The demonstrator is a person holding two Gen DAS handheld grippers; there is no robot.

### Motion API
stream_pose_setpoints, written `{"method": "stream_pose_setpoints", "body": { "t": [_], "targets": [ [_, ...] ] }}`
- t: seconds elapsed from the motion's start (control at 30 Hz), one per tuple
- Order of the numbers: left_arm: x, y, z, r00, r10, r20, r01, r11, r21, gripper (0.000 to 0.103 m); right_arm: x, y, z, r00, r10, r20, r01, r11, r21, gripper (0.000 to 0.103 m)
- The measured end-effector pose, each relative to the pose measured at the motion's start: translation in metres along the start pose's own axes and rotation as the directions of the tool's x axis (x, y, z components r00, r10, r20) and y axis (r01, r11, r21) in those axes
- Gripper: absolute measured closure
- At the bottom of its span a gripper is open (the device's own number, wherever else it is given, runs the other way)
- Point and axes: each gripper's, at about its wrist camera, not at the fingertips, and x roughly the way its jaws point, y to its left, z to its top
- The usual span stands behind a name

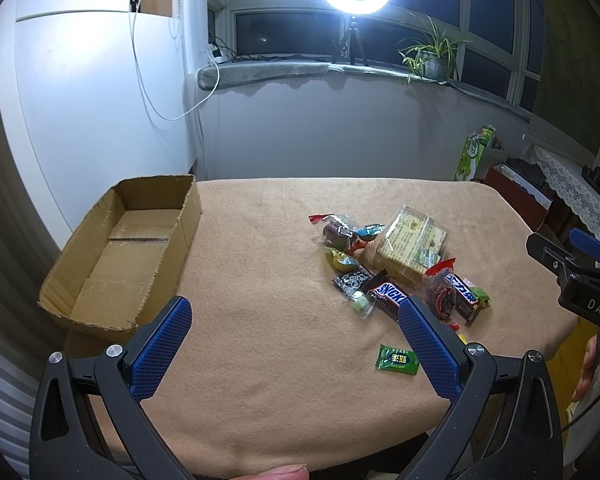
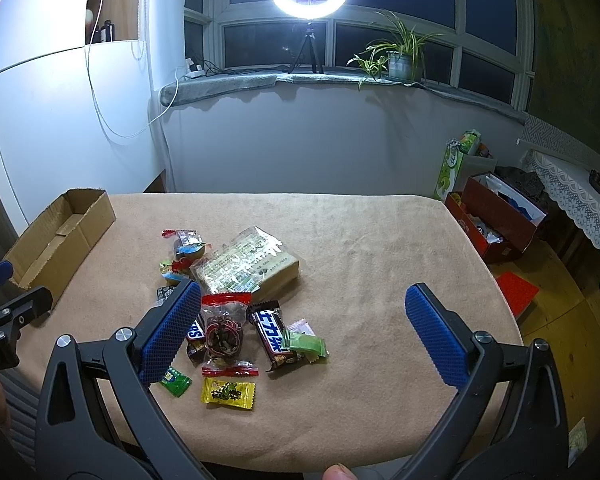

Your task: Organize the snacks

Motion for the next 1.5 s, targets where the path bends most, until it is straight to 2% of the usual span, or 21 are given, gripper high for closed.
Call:
{"method": "stream_pose_setpoints", "body": {
  "t": [0.2, 0.4, 0.5, 0.7, 0.9, 1.03, 1.1, 1.17, 1.3, 1.43, 1.5],
  "targets": [
    [0.016, 0.002, -0.011, 0.999, -0.006, -0.037, 0.006, 1.000, -0.003, 0.000, 0.021, 0.001, -0.024, 0.995, -0.024, -0.094, 0.022, 1.000, -0.021, 0.000],
    [0.055, 0.000, -0.043, 0.987, -0.027, -0.157, 0.032, 0.999, 0.028, 0.000, 0.036, 0.005, -0.064, 0.971, -0.009, -0.240, -0.007, 0.998, -0.066, 0.000],
    [0.066, 0.001, -0.056, 0.978, -0.040, -0.205, 0.048, 0.998, 0.037, 0.000, 0.048, 0.008, -0.083, 0.978, 0.007, -0.208, -0.021, 0.998, -0.067, 0.000],
    [0.072, -0.005, -0.082, 0.966, -0.069, -0.248, 0.090, 0.993, 0.073, 0.000, 0.059, 0.012, -0.113, 0.972, 0.037, -0.231, -0.059, 0.995, -0.086, 0.000],
    [0.067, -0.005, -0.097, 0.975, -0.098, -0.197, 0.117, 0.989, 0.086, 0.000, 0.058, 0.034, -0.122, 0.966, 0.124, -0.225, -0.141, 0.988, -0.061, 0.000],
    [0.067, 0.006, -0.104, 0.979, -0.172, -0.110, 0.183, 0.979, 0.095, 0.000, 0.065, 0.037, -0.124, 0.979, 0.119, -0.164, -0.136, 0.985, -0.102, 0.000],
    [0.067, 0.009, -0.107, 0.978, -0.196, -0.070, 0.203, 0.974, 0.103, 0.000, 0.065, 0.039, -0.127, 0.982, 0.150, -0.117, -0.165, 0.977, -0.135, 0.000],
    [0.063, 0.011, -0.111, 0.978, -0.206, -0.041, 0.209, 0.971, 0.113, 0.000, 0.065, 0.037, -0.126, 0.979, 0.169, -0.113, -0.183, 0.975, -0.124, 0.000],
    [0.062, 0.005, -0.103, 0.979, -0.193, -0.067, 0.200, 0.971, 0.128, 0.000, 0.064, 0.037, -0.122, 0.978, 0.181, -0.108, -0.194, 0.973, -0.124, 0.000],
    [0.057, -0.004, -0.091, 0.953, -0.295, -0.065, 0.302, 0.942, 0.146, 0.000, 0.068, 0.037, -0.120, 0.975, 0.207, -0.084, -0.218, 0.965, -0.147, 0.001],
    [0.060, -0.012, -0.084, 0.940, -0.334, -0.071, 0.341, 0.926, 0.161, 0.000, 0.070, 0.039, -0.119, 0.972, 0.221, -0.076, -0.231, 0.957, -0.175, 0.008]
  ]
}}
